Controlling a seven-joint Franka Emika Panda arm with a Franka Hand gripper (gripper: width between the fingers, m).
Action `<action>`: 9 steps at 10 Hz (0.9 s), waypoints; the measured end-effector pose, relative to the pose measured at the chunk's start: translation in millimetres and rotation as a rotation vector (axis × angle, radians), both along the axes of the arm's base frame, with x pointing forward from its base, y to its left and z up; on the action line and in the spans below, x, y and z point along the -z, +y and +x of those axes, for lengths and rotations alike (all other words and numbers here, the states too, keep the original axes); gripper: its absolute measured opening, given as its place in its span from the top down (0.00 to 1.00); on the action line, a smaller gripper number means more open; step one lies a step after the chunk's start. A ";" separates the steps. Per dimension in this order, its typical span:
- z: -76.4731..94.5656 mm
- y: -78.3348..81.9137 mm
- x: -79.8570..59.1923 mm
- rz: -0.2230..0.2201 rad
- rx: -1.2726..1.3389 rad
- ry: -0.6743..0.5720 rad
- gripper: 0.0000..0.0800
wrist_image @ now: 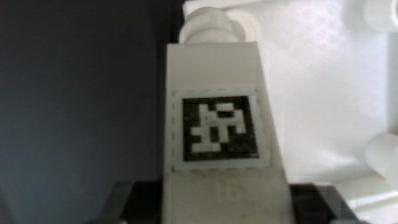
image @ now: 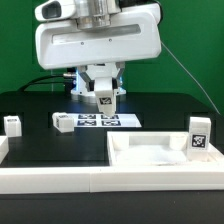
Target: Assemble square table
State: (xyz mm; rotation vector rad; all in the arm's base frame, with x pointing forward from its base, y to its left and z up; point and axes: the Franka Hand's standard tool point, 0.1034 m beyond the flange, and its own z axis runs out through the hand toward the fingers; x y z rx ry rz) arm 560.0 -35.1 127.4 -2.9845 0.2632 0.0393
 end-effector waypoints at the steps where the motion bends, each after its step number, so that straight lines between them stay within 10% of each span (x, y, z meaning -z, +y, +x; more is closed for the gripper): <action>1: 8.0 -1.3 -0.9 -0.004 -0.003 -0.011 0.63; 9: 27.4 -0.7 1.0 -0.122 0.002 -0.279 0.63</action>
Offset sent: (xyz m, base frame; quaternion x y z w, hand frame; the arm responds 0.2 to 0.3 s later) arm 0.0000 0.0000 0.0000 0.0000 0.0000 0.0000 1.0000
